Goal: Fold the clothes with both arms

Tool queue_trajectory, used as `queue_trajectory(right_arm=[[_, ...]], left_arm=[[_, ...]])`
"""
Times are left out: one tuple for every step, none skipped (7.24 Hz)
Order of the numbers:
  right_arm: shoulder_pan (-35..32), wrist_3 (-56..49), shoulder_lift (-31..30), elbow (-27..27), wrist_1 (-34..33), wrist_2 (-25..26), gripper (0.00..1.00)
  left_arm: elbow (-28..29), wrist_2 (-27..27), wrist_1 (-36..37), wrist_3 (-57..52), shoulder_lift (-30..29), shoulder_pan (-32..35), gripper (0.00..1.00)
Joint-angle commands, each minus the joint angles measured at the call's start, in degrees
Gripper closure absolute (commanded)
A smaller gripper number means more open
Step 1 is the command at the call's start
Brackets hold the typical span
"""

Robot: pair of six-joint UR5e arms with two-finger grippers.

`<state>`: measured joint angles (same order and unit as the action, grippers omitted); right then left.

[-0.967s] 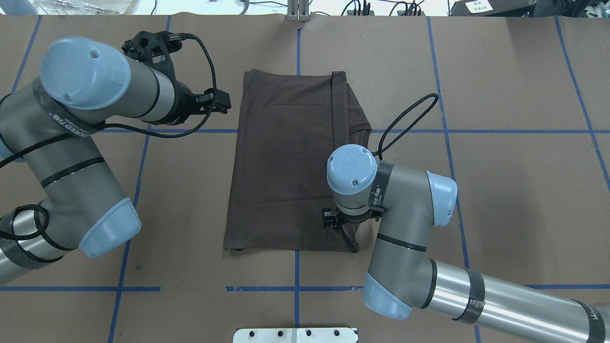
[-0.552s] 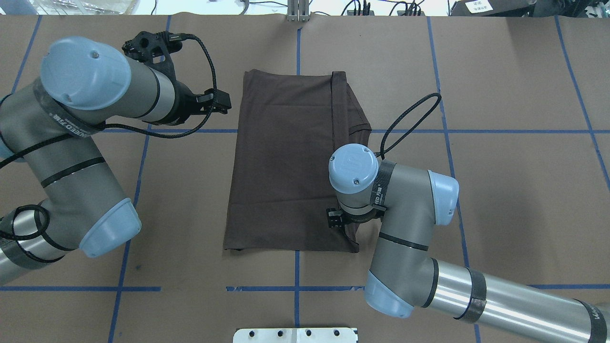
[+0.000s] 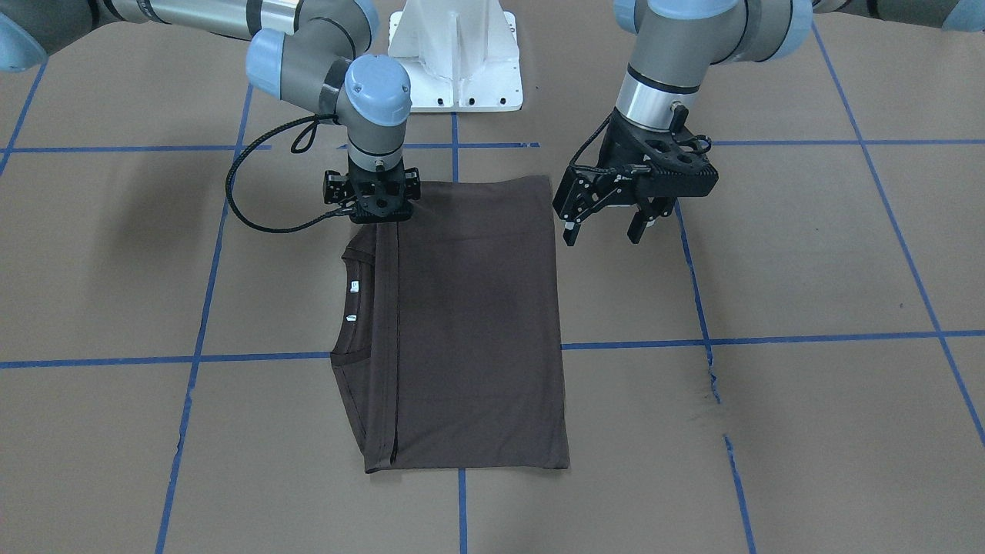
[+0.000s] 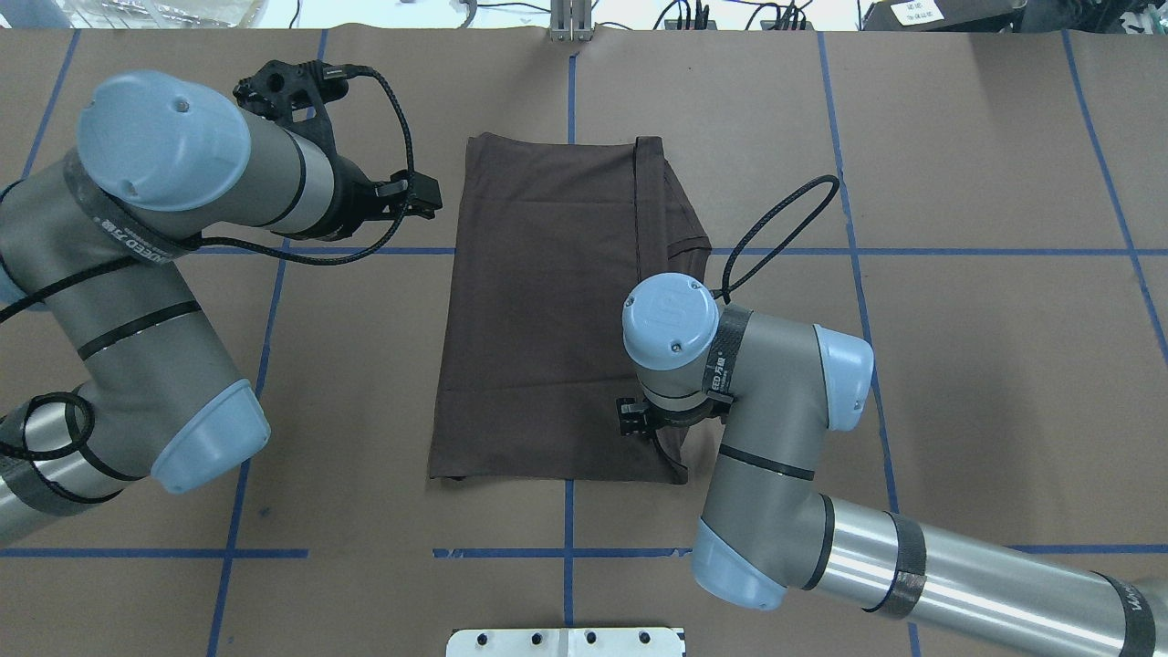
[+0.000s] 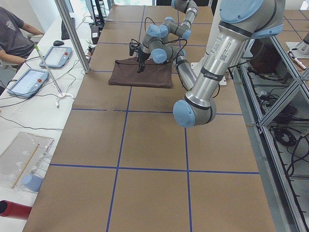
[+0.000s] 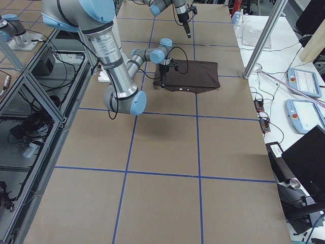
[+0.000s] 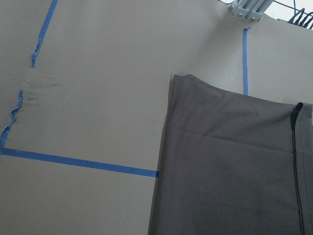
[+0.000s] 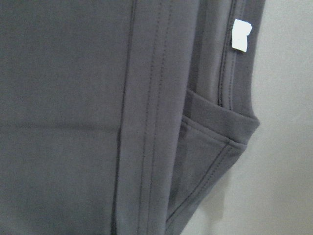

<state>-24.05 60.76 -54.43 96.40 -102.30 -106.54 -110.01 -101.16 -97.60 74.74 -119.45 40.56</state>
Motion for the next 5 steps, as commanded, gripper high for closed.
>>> queue_trajectory(right_arm=[[0.3, 0.0, -0.1, -0.2, 0.0, -0.1, 0.0], [0.6, 0.0, -0.2, -0.3, 0.1, 0.0, 0.0], [0.6, 0.0, -0.4, -0.4, 0.0, -0.1, 0.0], [0.6, 0.0, -0.3, -0.4, -0.1, -0.1, 0.0], [0.6, 0.0, -0.5, -0.4, -0.2, -0.1, 0.0]], left_arm=[[0.0, 0.0, -0.1, 0.1, 0.2, 0.0, 0.0], [0.0, 0.0, -0.1, 0.0, 0.2, 0.0, 0.0], [-0.1, 0.0, -0.1, 0.0, 0.2, 0.0, 0.0], [-0.1, 0.0, -0.1, 0.0, 0.2, 0.0, 0.0], [-0.1, 0.0, -0.1, 0.0, 0.2, 0.0, 0.0]])
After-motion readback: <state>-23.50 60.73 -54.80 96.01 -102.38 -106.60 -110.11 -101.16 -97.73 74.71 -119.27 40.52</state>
